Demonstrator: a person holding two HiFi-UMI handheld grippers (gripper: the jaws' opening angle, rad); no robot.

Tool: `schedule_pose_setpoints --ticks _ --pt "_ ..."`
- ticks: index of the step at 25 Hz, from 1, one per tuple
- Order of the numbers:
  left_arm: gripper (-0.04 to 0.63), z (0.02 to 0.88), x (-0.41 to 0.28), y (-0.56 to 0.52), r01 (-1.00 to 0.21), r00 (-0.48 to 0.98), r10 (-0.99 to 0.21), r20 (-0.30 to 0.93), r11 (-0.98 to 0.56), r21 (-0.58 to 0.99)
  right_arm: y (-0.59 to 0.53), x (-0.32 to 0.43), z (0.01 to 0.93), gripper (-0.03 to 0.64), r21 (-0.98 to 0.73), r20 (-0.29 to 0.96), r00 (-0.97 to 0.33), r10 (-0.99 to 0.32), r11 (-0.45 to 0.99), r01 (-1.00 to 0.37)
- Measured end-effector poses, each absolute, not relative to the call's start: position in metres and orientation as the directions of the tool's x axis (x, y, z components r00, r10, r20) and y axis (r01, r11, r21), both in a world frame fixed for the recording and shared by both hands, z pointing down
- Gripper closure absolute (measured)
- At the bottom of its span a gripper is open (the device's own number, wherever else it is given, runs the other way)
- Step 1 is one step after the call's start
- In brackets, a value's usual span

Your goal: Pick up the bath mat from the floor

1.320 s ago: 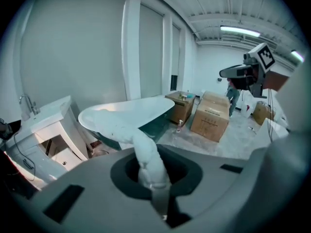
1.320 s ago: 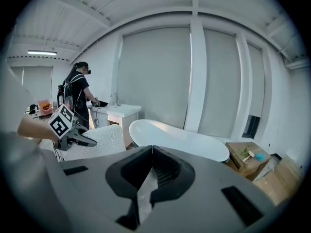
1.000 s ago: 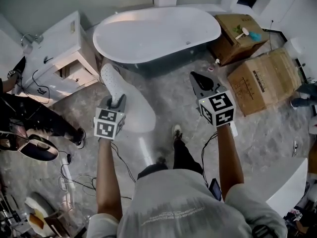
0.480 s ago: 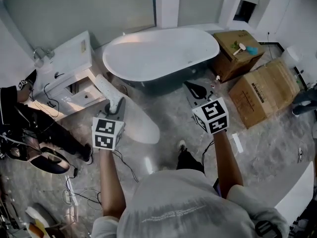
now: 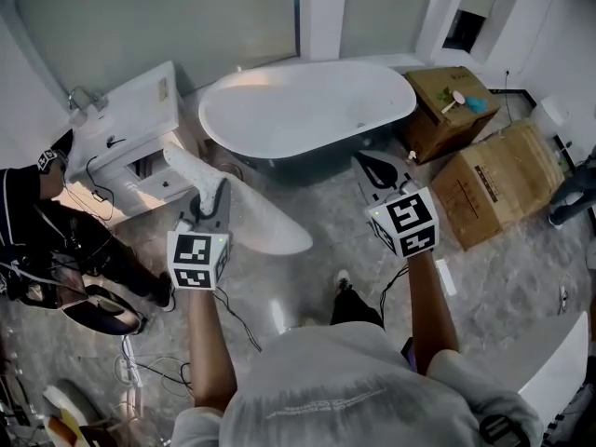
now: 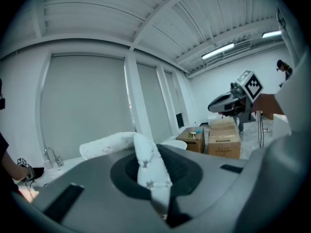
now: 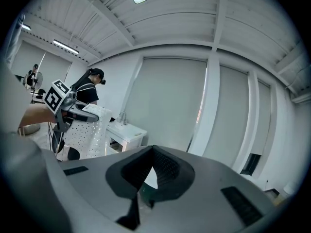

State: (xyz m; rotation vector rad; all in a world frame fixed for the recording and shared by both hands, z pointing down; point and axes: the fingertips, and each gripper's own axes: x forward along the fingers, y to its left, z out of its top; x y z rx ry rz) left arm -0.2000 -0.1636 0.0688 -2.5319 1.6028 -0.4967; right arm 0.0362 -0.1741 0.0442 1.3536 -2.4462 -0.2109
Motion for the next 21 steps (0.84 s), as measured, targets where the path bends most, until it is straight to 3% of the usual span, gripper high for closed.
schedule_pose_setpoints --ticks 21 --pt "0.561 0.094 -0.191 -0.155 -0.862 0.399 -0.882 0.25 -0.454 -0.227 -0.168 0.05 0.056 0.603 0.273 0.234 -0.482 -0.844 0.533 -0.801"
